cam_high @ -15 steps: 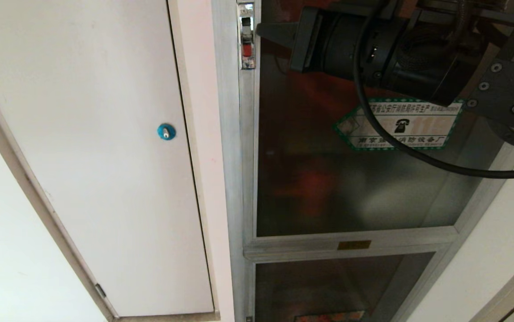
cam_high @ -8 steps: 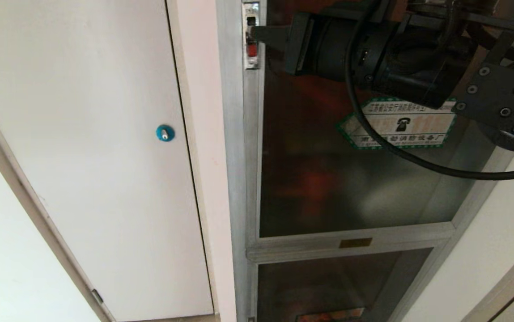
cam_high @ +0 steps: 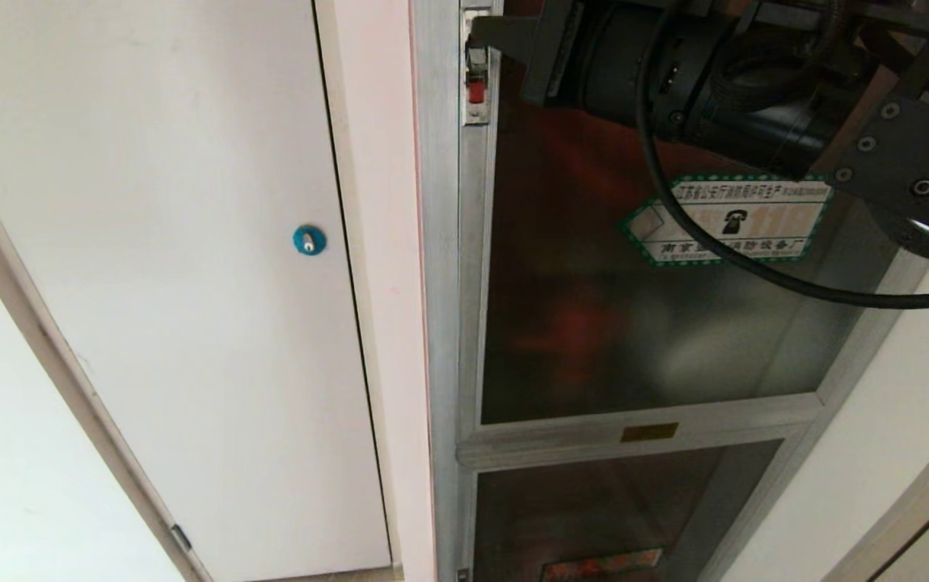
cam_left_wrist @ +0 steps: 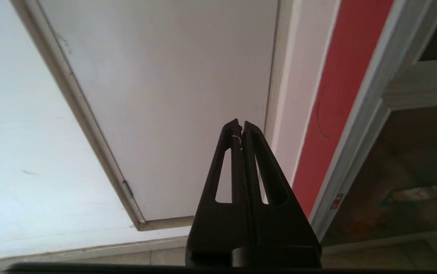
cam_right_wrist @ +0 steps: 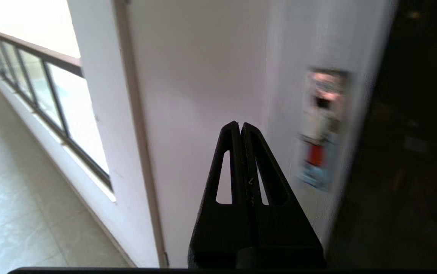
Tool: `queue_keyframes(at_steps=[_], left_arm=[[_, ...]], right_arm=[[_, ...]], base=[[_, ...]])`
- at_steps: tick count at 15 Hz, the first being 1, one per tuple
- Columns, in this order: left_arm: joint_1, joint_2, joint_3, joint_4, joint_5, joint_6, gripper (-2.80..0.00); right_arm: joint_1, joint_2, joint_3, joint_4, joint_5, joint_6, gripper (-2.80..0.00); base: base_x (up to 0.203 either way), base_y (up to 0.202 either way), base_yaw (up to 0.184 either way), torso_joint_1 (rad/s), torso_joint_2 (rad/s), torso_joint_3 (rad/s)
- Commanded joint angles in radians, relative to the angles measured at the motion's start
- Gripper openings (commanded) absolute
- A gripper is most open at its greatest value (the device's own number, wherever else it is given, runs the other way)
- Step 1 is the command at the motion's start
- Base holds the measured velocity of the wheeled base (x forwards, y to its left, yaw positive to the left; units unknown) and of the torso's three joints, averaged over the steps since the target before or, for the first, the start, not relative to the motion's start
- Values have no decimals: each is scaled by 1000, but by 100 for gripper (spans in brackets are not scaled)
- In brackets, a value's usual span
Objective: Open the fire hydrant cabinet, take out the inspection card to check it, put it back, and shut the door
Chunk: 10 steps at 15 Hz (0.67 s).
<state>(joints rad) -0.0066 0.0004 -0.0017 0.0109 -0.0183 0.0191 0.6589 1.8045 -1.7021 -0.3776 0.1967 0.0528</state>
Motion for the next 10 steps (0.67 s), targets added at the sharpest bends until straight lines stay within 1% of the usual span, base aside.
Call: queue_keyframes(at_steps=[1,2,8,10], left_arm=[[1,1,0,0,0,1,-280],[1,1,0,0,0,1,-280],[2,1,0,0,0,1,-280],[1,1,0,0,0,1,-280]], right_arm=[[-5,-4,-1,-11,-19,-1,-280],[-5,-4,-3,-12,-34,-1,-280],[-47,27,-10,-13,-37,3,-280],[-66,37,-12,-14,-37,35,-280]], base=[[0,0,0,0,0,0],[0,0,0,0,0,0],[0,0,0,0,0,0],[0,0,0,0,0,0]])
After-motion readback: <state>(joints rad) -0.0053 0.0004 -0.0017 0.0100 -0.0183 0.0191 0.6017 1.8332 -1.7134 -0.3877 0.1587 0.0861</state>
